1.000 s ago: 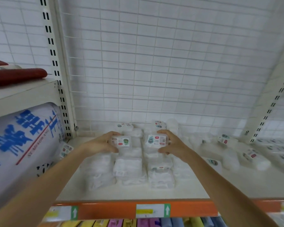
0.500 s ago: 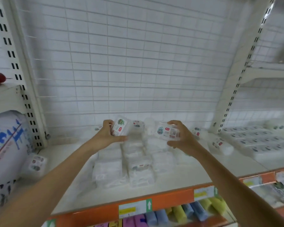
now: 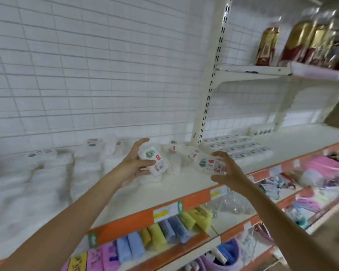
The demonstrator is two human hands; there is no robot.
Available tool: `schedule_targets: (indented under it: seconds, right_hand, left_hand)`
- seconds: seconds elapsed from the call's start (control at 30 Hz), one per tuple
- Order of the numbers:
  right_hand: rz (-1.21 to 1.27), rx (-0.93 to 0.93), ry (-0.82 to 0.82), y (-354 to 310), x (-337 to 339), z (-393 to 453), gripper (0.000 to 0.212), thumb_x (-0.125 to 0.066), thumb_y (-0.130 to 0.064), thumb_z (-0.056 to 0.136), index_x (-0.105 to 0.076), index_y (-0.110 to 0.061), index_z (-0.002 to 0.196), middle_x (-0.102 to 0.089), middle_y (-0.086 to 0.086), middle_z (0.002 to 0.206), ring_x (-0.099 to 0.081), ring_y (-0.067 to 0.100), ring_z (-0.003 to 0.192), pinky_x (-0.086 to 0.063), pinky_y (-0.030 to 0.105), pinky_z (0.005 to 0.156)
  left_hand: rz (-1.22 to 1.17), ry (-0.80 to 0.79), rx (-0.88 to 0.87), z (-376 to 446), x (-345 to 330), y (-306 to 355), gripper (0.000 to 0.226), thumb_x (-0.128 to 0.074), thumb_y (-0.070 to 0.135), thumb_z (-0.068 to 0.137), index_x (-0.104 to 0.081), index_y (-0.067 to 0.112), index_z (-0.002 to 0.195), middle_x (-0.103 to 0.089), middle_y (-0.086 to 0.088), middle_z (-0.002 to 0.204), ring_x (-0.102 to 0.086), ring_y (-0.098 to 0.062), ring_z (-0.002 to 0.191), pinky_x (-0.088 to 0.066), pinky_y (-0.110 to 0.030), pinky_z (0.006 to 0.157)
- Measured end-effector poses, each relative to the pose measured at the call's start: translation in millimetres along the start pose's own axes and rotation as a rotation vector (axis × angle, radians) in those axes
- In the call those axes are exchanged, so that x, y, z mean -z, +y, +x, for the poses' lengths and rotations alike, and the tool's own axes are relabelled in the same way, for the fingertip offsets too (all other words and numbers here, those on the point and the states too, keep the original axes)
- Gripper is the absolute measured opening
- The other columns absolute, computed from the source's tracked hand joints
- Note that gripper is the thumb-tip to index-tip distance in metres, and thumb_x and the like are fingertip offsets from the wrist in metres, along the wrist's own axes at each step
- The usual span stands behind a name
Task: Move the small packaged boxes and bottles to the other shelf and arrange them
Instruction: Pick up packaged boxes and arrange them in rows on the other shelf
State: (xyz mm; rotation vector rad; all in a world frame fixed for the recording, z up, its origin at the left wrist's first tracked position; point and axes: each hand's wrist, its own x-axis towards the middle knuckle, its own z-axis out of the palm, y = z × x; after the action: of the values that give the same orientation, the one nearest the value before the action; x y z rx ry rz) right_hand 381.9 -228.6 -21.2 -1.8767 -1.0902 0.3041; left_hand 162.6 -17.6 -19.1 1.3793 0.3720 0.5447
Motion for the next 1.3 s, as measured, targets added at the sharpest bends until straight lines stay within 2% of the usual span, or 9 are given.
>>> schedule_targets:
  seconds: [0.17,0.27,0.37,0.53,0.7,0.93,1.13,1.23,1.3]
  right_hand:
    - [0.015,-0.043,0.045,57.0,62.7,-26.0,0.073,-0.07,0.014,0.064,-0.044,-0.04,0.106,-0.044,0.015,0.122,-0.06,0.028,0.091,-0.054,0.032,0.05]
    - [-0.032,-0.081,0.071,81.0,101.9,-45.5,0.07,-0.07,0.011,0.067,-0.041,-0.031,0.114,-0.047,0.011,0.12,-0.06,0.02,0.085,-0.054,0.026,0.05]
    - [-0.053,-0.122,0.127,104.3,135.3,-64.8,0.069,-0.072,0.009,0.066,-0.042,-0.026,0.117,-0.051,0.006,0.116,-0.06,0.023,0.092,-0.058,0.037,0.064]
    - [-0.109,-0.176,0.224,134.0,179.0,-84.6,0.069,-0.074,0.005,0.068,-0.045,-0.017,0.126,-0.053,0.002,0.11,-0.057,0.015,0.089,-0.05,0.015,0.049]
    - [-0.154,-0.237,0.244,160.7,212.2,-80.6,0.068,-0.075,-0.003,0.07,-0.044,-0.027,0.125,-0.053,-0.004,0.103,-0.059,0.013,0.08,-0.056,0.027,0.054]
    - [-0.265,-0.193,0.189,200.5,251.4,-22.5,0.071,-0.075,-0.001,0.069,-0.043,-0.018,0.13,-0.055,0.004,0.112,-0.057,0.021,0.1,-0.057,0.029,0.07]
    - [-0.442,-0.175,0.134,246.3,289.5,53.9,0.07,-0.077,-0.01,0.069,-0.045,-0.025,0.13,-0.043,0.005,0.125,-0.047,0.019,0.107,-0.045,0.009,0.063]
    - [-0.461,-0.186,0.107,266.6,310.9,86.1,0.069,-0.076,-0.01,0.07,-0.046,-0.025,0.131,-0.032,0.002,0.12,-0.044,0.023,0.112,-0.051,0.012,0.056]
    - [-0.459,-0.182,0.09,277.1,323.7,103.5,0.07,-0.076,-0.008,0.071,-0.046,-0.026,0.132,-0.032,0.001,0.116,-0.047,0.026,0.111,-0.056,0.024,0.071]
  left_hand:
    - [0.238,-0.029,0.016,26.8,-79.7,-26.3,0.037,-0.065,0.001,0.08,-0.045,0.026,0.098,-0.062,-0.009,0.089,-0.064,-0.02,0.077,-0.054,-0.037,0.07]
    - [0.158,-0.12,0.035,40.3,-122.8,-37.5,0.056,-0.062,-0.004,0.081,-0.044,0.034,0.118,-0.061,-0.012,0.101,-0.065,-0.028,0.084,-0.058,-0.033,0.063]
    - [0.116,-0.213,0.039,53.2,-162.8,-47.8,0.055,-0.057,-0.007,0.084,-0.048,0.029,0.125,-0.056,-0.007,0.113,-0.067,-0.021,0.088,-0.059,-0.033,0.07]
    - [0.068,-0.261,0.043,78.0,-212.6,-70.4,0.065,-0.061,-0.019,0.073,-0.048,0.033,0.111,-0.054,-0.015,0.113,-0.062,-0.027,0.1,-0.057,-0.039,0.079]
    - [0.383,-0.219,-0.067,107.8,-243.5,-81.9,0.067,-0.079,0.016,0.053,-0.045,0.038,0.106,-0.058,-0.011,0.111,-0.06,-0.022,0.101,-0.053,-0.035,0.082]
    - [0.62,-0.138,-0.189,175.3,-259.4,-108.5,0.053,-0.083,0.014,0.063,-0.041,0.02,0.094,-0.058,-0.005,0.107,-0.06,-0.018,0.095,-0.053,-0.034,0.074]
    - [0.861,-0.122,-0.271,244.3,-293.6,-118.8,0.056,-0.084,0.031,0.061,-0.045,0.018,0.099,-0.047,0.0,0.109,-0.052,-0.014,0.097,-0.049,-0.023,0.073]
    - [1.001,-0.133,-0.295,274.9,-314.5,-120.5,0.071,-0.07,0.066,0.051,-0.051,0.022,0.103,-0.052,0.006,0.103,-0.053,-0.012,0.092,-0.048,-0.03,0.078]
    - [1.055,-0.111,-0.346,292.6,-328.1,-127.0,0.084,-0.054,0.076,0.047,-0.052,0.022,0.11,-0.053,0.008,0.104,-0.054,-0.01,0.092,-0.046,-0.029,0.08]
